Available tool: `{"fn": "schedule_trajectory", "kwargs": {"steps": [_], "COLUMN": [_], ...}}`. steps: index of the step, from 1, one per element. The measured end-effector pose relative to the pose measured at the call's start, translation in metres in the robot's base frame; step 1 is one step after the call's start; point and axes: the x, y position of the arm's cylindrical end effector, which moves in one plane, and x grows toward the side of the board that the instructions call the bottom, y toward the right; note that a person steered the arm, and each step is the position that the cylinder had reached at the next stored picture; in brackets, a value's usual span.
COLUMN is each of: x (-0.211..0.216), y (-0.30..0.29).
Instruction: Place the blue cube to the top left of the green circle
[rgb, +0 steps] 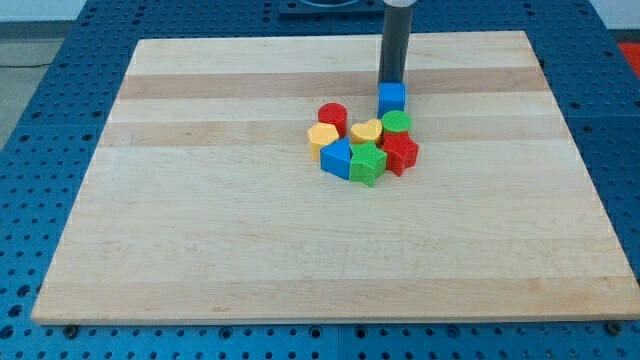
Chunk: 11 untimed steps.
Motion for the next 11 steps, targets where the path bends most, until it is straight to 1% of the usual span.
{"fn": "schedule_trajectory", "kwargs": {"steps": [1, 2, 3, 7, 9, 11], "x": [0.000, 0.000, 0.002, 0.012, 0.009, 0.003], "y": [0.002, 0.029, 0.037, -0.018, -0.019, 0.031]}}
